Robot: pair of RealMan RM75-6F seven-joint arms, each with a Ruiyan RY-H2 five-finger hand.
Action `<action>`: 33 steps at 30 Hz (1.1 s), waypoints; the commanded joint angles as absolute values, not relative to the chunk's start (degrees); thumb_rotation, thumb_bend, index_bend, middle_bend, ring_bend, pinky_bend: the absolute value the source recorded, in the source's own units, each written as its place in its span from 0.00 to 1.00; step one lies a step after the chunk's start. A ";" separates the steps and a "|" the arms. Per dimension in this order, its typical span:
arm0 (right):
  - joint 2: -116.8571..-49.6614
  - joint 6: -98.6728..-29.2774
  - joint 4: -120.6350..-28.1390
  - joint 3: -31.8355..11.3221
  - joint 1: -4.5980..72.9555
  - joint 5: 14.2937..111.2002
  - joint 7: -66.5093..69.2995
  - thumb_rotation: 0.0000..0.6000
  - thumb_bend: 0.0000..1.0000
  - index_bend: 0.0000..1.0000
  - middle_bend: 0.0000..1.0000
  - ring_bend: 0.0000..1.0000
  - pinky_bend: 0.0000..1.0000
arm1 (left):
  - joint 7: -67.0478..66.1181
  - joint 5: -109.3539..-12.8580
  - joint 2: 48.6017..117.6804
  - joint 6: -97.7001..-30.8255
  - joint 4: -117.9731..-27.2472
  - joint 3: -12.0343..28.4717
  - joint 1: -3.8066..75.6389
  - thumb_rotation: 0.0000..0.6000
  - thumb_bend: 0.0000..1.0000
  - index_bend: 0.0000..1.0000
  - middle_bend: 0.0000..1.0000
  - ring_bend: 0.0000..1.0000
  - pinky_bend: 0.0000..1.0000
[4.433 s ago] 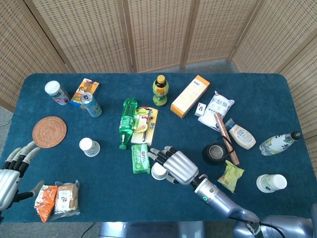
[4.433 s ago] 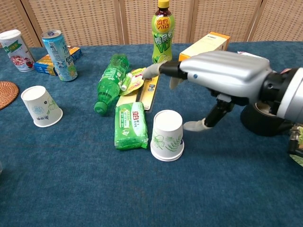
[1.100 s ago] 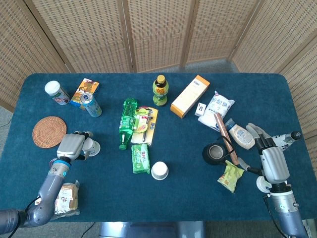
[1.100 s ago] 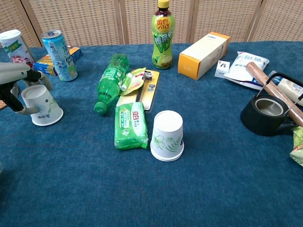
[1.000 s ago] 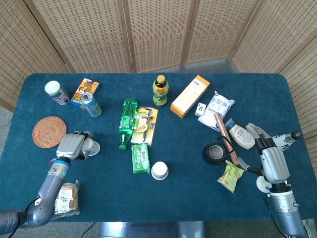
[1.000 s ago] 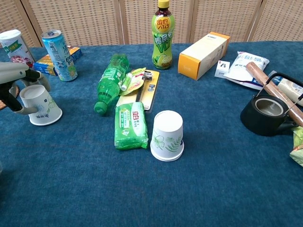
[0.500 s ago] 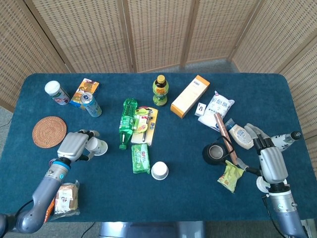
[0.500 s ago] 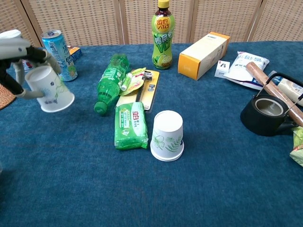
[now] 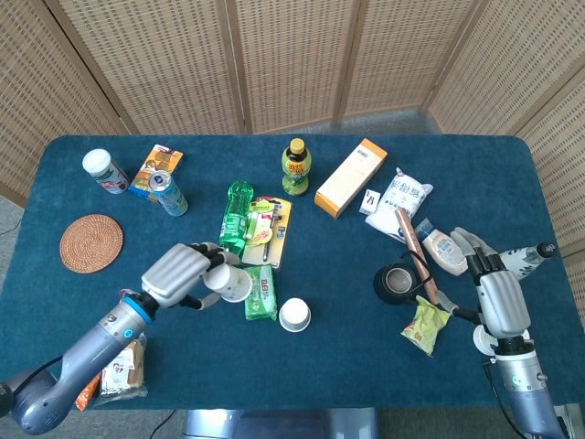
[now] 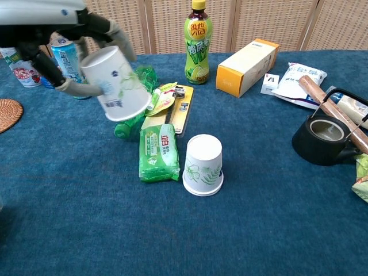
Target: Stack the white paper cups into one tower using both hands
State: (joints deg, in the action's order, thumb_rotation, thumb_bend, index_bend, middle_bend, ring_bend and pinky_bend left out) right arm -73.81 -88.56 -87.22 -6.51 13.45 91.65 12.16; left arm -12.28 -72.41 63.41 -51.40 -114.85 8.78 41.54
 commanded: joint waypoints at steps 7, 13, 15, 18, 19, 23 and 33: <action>-73.77 -88.47 -86.85 -6.70 13.37 91.36 12.47 1.00 0.28 0.06 0.10 0.11 0.21 | -18.51 -65.58 68.11 -48.45 -117.41 10.25 47.42 1.00 0.36 0.25 0.35 0.27 0.45; -73.67 -88.45 -86.83 -6.83 13.35 91.26 12.88 1.00 0.28 0.06 0.10 0.11 0.21 | -22.98 -60.83 72.23 -48.22 -117.69 10.01 50.94 1.00 0.36 0.25 0.35 0.27 0.45; -73.63 -88.51 -86.81 -6.88 13.31 91.23 13.00 1.00 0.28 0.06 0.10 0.11 0.21 | -24.82 -59.59 73.06 -48.44 -117.73 9.76 51.99 1.00 0.36 0.25 0.35 0.27 0.45; -73.56 -88.63 -86.81 -6.95 13.24 91.20 13.26 1.00 0.28 0.06 0.10 0.11 0.21 | -28.09 -57.11 74.66 -49.61 -117.66 9.53 53.73 1.00 0.36 0.25 0.35 0.27 0.45; -73.53 -88.66 -86.81 -6.98 13.22 91.20 13.33 1.00 0.27 0.06 0.10 0.11 0.21 | -28.88 -56.41 75.05 -49.92 -117.58 9.50 54.19 1.00 0.36 0.25 0.35 0.27 0.45; -73.51 -88.76 -86.79 -7.08 13.19 91.18 13.49 1.00 0.27 0.06 0.10 0.11 0.21 | -32.14 -53.85 76.31 -51.45 -117.51 9.20 55.94 1.00 0.36 0.25 0.35 0.27 0.45; -73.47 -88.76 -86.84 -7.16 13.19 91.23 13.69 1.00 0.28 0.06 0.10 0.11 0.21 | -35.44 -49.87 77.77 -53.57 -117.06 8.19 58.41 1.00 0.36 0.25 0.35 0.27 0.45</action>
State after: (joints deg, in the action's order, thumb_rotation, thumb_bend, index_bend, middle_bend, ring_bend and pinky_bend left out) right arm -73.47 -88.76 -86.84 -7.16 13.19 91.23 13.69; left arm -35.42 -49.95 77.70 -53.58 -117.11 8.25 58.35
